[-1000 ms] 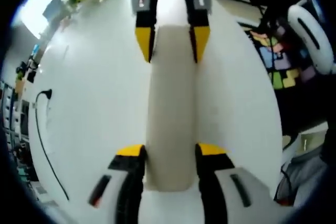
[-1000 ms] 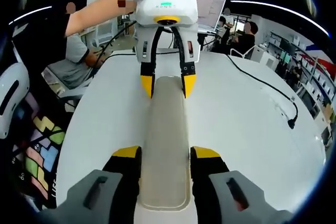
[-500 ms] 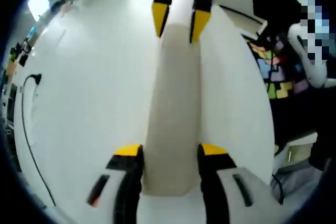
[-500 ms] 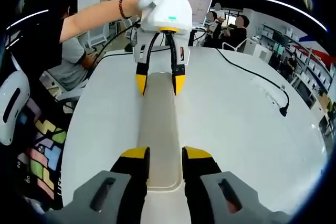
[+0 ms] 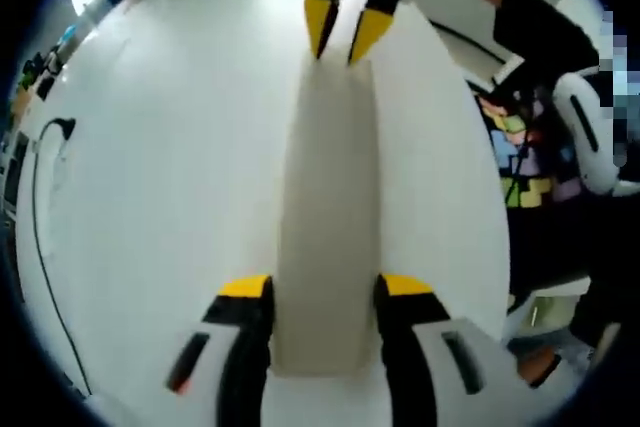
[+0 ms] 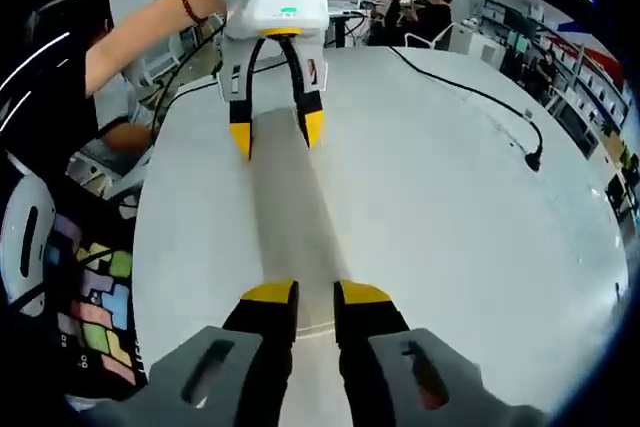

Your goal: Arrange the utensils inside the cutlery case until each visible utensil rests in its matching compartment.

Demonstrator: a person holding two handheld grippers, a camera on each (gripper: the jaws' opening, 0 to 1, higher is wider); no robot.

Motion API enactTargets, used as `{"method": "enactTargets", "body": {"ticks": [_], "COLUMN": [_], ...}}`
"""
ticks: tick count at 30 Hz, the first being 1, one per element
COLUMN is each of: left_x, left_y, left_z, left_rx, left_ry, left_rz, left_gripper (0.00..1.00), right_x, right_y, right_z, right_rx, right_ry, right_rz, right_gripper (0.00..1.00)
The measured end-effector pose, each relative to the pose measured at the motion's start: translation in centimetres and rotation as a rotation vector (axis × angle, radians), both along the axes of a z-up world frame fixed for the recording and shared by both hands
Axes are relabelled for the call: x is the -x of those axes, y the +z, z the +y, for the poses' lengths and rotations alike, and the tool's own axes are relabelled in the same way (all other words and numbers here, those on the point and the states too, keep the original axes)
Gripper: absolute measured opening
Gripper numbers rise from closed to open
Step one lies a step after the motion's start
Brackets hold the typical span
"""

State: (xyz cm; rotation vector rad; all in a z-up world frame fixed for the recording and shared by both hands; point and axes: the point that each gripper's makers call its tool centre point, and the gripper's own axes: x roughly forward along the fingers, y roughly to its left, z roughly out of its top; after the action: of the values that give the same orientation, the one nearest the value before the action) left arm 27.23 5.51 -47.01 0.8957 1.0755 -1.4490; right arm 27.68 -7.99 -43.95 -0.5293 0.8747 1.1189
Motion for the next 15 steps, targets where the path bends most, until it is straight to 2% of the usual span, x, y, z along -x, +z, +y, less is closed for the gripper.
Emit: {"method": "enactTargets", "body": {"ticks": [2,7,11,15], "left_x": [0.40,0.48,0.73,0.67], "left_y": [0.04,0.02,-0.05,-0.02], "left_z": [-0.07,-0.11,-0.24,-0.31], "left_rx": [0.005,0.020,0.029,0.025], "left_ry": [0.015,0.021,0.027,0.030], "left_rz": [0.025,0.029,0.036,0.029], "left_gripper": [0.43,0.43,0.43,0.43], "right_x": [-0.49,-0.42,-0.98,-0.48], "right_y": [-0.04,0.03,-0.18,-0.44], "right_z": [-0.22,-0.23,-0.42,-0.57], "right_rx": [0.027,0.071,0.125,0.181], "right_ry": [-0.004,0.018,0.029,0.028], "right_rz": [0.007,0.002,-0.032,0.007], "right_gripper": [0.09,0.09,0.01,0.01]}}
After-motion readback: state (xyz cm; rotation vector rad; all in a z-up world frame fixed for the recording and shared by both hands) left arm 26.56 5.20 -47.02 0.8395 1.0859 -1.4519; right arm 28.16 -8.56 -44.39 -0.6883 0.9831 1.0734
